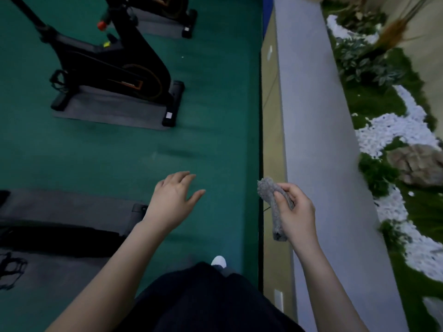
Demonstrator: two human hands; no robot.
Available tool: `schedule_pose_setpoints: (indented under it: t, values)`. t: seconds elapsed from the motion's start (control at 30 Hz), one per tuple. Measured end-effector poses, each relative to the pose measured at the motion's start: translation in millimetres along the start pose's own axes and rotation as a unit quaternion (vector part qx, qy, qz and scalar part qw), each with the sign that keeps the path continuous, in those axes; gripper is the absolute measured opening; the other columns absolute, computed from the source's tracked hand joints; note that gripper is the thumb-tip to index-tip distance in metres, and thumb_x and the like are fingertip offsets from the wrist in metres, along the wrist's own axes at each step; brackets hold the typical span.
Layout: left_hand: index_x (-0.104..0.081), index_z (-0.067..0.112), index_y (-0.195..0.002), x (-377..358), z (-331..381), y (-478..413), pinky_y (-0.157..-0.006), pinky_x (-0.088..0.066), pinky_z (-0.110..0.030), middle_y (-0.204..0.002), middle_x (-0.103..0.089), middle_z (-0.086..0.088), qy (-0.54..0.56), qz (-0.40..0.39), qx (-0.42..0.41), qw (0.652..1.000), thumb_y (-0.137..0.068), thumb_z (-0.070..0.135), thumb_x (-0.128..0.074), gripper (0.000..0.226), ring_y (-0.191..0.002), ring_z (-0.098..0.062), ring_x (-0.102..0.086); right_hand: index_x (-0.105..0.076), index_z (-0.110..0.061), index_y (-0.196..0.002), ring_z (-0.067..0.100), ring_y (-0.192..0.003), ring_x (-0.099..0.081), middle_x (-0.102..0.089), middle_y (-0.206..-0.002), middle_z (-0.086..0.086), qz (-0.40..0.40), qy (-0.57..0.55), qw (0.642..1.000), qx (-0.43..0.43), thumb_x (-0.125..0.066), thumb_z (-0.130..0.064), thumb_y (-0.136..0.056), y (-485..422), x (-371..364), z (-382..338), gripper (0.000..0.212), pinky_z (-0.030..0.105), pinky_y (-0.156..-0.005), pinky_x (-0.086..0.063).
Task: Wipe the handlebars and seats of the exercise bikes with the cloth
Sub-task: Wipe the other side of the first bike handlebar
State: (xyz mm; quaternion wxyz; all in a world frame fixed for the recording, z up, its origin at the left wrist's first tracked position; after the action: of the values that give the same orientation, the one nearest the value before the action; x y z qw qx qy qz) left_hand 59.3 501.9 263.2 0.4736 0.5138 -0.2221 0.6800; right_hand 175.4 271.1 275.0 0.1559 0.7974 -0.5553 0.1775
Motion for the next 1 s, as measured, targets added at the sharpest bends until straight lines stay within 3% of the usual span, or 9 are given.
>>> schedule_pose_setpoints:
  t: [0.2, 0.37, 0.53, 0.7, 1.0]
  values:
    - [-0.05, 0.013, -0.136, 8.3, -9.4, -33.5, -0.107, -0.03, -0.038, -0.142, -0.048, -0.004, 0.003, 0.015, 0.054, 0.998, -0.094, 0.045, -0.052, 0.053, -0.133, -0.023, -0.04, -0.059, -0.035, -0.088, -0.01, -0.085, -0.059, -0.065, -0.09, -0.02, -0.054, -0.007, 0.998, 0.013, -0.056, -0.009, -0.094, -60.4, -16.2, -9.1, 0.027, 0.006, -0.071, -0.044]
    - [-0.051, 0.014, -0.135, 21.4, -32.9, -80.2, -0.106, -0.03, -0.038, -0.141, -0.048, -0.003, 0.005, 0.033, 0.081, 0.996, -0.093, 0.046, -0.053, 0.053, -0.133, -0.022, -0.04, -0.062, -0.022, -0.096, 0.008, -0.092, -0.062, -0.067, -0.095, -0.009, -0.088, -0.005, 0.996, 0.029, -0.054, -0.007, -0.093, -115.6, -52.4, -28.7, 0.017, 0.024, -0.079, -0.049]
    - [-0.051, 0.014, -0.136, 41.2, -65.8, -143.4, -0.107, -0.028, -0.038, -0.142, -0.048, -0.004, 0.008, 0.046, 0.095, 0.994, -0.093, 0.047, -0.052, 0.054, -0.133, -0.023, -0.039, -0.061, -0.022, -0.097, 0.011, -0.094, -0.062, -0.066, -0.095, -0.009, -0.107, 0.003, 0.993, 0.041, -0.054, -0.008, -0.094, -177.6, -94.9, -57.5, 0.017, 0.023, -0.079, -0.048]
    - [-0.05, 0.015, -0.136, 66.6, -100.8, -200.1, -0.108, -0.026, -0.038, -0.142, -0.047, -0.003, 0.006, 0.049, 0.106, 0.993, -0.094, 0.049, -0.049, 0.054, -0.133, -0.022, -0.038, -0.063, -0.02, -0.1, 0.011, -0.095, -0.063, -0.067, -0.098, -0.007, -0.114, 0.023, 0.992, 0.054, -0.055, -0.011, -0.094, -233.2, -135.6, -83.5, 0.014, 0.034, -0.083, -0.052]
    - [-0.046, 0.016, -0.139, 89.8, -161.4, -233.5, -0.107, -0.029, -0.037, -0.144, -0.045, -0.002, 0.038, 0.059, 0.212, 0.975, -0.094, 0.05, -0.046, 0.057, -0.134, -0.021, -0.038, -0.064, -0.022, -0.098, 0.008, -0.095, -0.062, -0.066, -0.097, -0.012, -0.215, 0.062, 0.971, 0.09, -0.056, -0.01, -0.092, -309.8, -223.4, -134.2, 0.016, 0.029, -0.086, -0.05]
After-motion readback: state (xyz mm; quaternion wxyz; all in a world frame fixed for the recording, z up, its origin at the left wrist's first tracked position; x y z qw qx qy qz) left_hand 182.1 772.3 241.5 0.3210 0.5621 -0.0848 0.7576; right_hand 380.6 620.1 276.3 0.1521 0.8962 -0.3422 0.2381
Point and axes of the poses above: each hand's wrist, its own y-axis away from the middle knuckle, its own x-axis out of the back of the hand, z = x × y, the point moved 2 cm from there along -y, towards the middle knuckle
